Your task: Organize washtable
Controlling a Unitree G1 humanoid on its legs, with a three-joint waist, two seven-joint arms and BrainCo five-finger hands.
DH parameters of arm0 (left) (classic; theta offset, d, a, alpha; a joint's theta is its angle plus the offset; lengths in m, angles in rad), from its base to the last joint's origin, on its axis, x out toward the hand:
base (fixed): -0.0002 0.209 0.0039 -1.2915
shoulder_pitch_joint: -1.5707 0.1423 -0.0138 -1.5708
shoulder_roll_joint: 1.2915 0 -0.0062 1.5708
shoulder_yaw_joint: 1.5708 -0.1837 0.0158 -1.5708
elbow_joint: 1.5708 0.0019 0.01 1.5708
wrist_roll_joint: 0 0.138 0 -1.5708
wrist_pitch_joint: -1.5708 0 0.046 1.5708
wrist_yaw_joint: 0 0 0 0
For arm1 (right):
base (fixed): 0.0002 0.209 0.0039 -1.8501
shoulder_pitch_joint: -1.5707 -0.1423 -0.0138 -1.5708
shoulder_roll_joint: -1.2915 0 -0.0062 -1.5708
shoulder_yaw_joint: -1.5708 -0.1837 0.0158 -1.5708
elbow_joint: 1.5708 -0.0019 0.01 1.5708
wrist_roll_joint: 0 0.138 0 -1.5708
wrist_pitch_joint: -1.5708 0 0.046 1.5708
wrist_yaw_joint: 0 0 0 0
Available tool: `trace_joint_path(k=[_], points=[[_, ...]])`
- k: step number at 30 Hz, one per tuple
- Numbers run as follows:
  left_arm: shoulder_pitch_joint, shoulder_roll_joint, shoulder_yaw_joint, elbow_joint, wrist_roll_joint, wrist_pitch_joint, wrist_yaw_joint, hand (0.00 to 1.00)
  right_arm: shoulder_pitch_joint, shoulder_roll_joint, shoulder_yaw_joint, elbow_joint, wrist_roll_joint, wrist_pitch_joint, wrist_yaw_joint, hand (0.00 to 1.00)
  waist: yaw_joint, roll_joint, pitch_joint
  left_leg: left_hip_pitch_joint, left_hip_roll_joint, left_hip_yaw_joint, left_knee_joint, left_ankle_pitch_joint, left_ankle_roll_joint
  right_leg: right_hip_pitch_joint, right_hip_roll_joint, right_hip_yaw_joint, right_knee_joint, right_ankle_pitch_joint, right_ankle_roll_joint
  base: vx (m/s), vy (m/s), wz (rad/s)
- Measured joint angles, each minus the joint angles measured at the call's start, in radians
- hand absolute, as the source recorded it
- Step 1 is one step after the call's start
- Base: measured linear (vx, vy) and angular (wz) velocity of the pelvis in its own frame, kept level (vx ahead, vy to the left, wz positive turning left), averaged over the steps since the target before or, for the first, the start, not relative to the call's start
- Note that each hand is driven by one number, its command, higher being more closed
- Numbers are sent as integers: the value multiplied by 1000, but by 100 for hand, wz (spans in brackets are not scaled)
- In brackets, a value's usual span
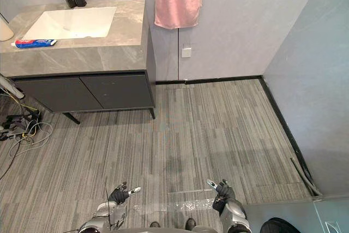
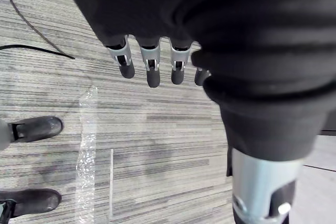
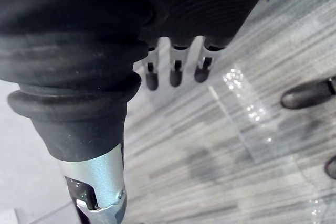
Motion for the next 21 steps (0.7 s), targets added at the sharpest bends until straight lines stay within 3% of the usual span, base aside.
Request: trace_joint_path(k=[16,21], points=[[46,0,0,0,-20,-11,22,0,42,1,-1,0,39,-4,-12,0,0,-5,-3,-5,-9,13,13,-4,6,-4,-12,-8,11,0,-1,-42,-19,-1],[50,0,-3,-1,-34,-25,42,0,38,-1,36,-4,42,-16,-35,0,2,-10,-4,-20,-9,52,-1,5,19,-30,-6,11,-9,19,-29,-86,-48,-20]])
